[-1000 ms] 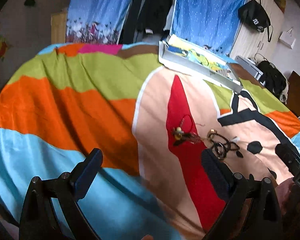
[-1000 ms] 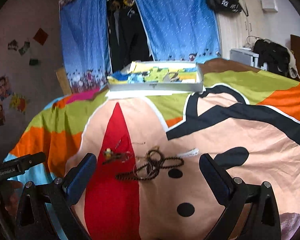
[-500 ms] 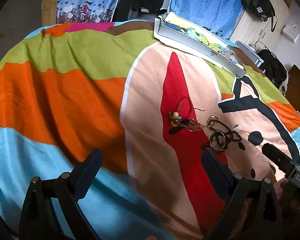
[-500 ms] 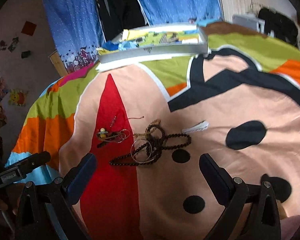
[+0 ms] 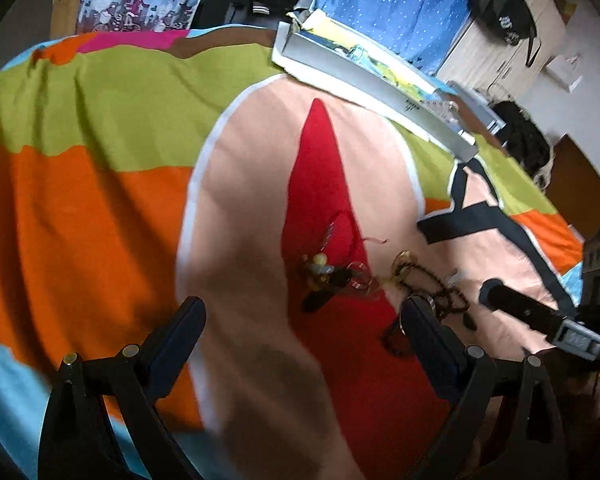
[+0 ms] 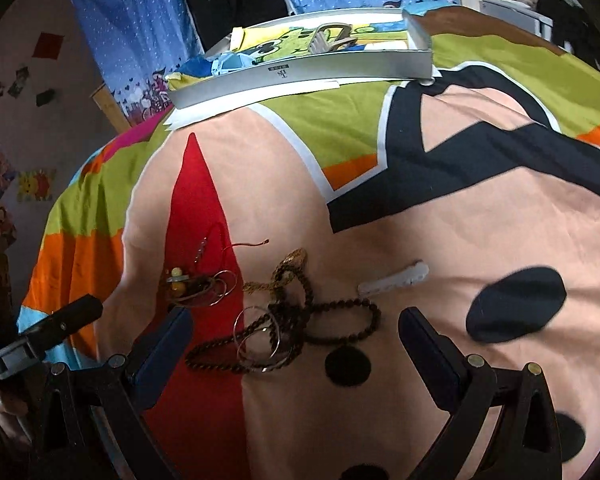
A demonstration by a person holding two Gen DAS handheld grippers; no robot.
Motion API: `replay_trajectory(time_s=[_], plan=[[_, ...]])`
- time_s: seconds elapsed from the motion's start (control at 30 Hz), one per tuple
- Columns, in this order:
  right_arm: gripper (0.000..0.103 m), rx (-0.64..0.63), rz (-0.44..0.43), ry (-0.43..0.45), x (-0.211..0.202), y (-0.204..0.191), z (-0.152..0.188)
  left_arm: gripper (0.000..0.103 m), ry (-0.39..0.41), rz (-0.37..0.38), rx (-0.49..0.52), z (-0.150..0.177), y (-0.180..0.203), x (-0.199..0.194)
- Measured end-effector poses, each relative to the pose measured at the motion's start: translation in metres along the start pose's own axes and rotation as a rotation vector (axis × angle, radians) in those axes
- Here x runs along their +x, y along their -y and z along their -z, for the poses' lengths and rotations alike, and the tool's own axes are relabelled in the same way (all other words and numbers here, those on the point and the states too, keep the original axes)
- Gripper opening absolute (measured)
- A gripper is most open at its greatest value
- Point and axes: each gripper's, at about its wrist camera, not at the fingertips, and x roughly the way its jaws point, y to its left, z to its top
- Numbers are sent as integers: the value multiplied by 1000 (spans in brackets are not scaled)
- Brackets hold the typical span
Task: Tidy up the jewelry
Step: 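Grasp the yellow-bead pendant with the left tool while the right tool grasps the gold chain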
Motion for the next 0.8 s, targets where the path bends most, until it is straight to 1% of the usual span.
replay_trajectory(time_s=[0.07, 0.13, 0.2, 0.3, 0.37, 0.4, 0.47, 0.5, 0.57, 0.67, 0.7, 0.73, 0.8], plan=[[103, -25, 7, -3, 6, -1, -4, 92, 2, 24, 7, -4, 0, 6], [101, -47, 18, -2, 12, -1, -7, 83, -7, 34, 24, -6, 2, 14], [96, -65, 30, -8, 19, -1, -9, 70, -31, 31, 50, -7, 5, 24], [88, -75, 32, -26, 29, 1, -11, 60, -62, 37, 77, -6, 9, 38], [78, -84, 33, -36, 34, 1, -12, 55, -74, 47, 90, -5, 10, 43], [75, -90, 33, -39, 37, 1, -13, 52, -79, 52, 93, -5, 11, 46], [63, -100, 34, -47, 42, 1, -16, 49, -87, 65, 95, -6, 11, 49], [60, -98, 30, -51, 45, 2, -18, 47, -90, 69, 92, -7, 10, 51], [50, -88, 18, -59, 51, 4, -22, 44, -102, 76, 80, -9, 8, 55], [39, -71, -1, -64, 60, 8, -29, 37, -124, 88, 51, -13, 4, 63], [37, -69, -4, -64, 62, 9, -31, 35, -127, 90, 41, -15, 3, 66], [32, -70, -5, -65, 65, 9, -34, 34, -130, 92, 26, -18, 0, 69], [28, -71, -11, -74, 71, 10, -38, 26, -151, 79, -7, -21, -5, 75]])
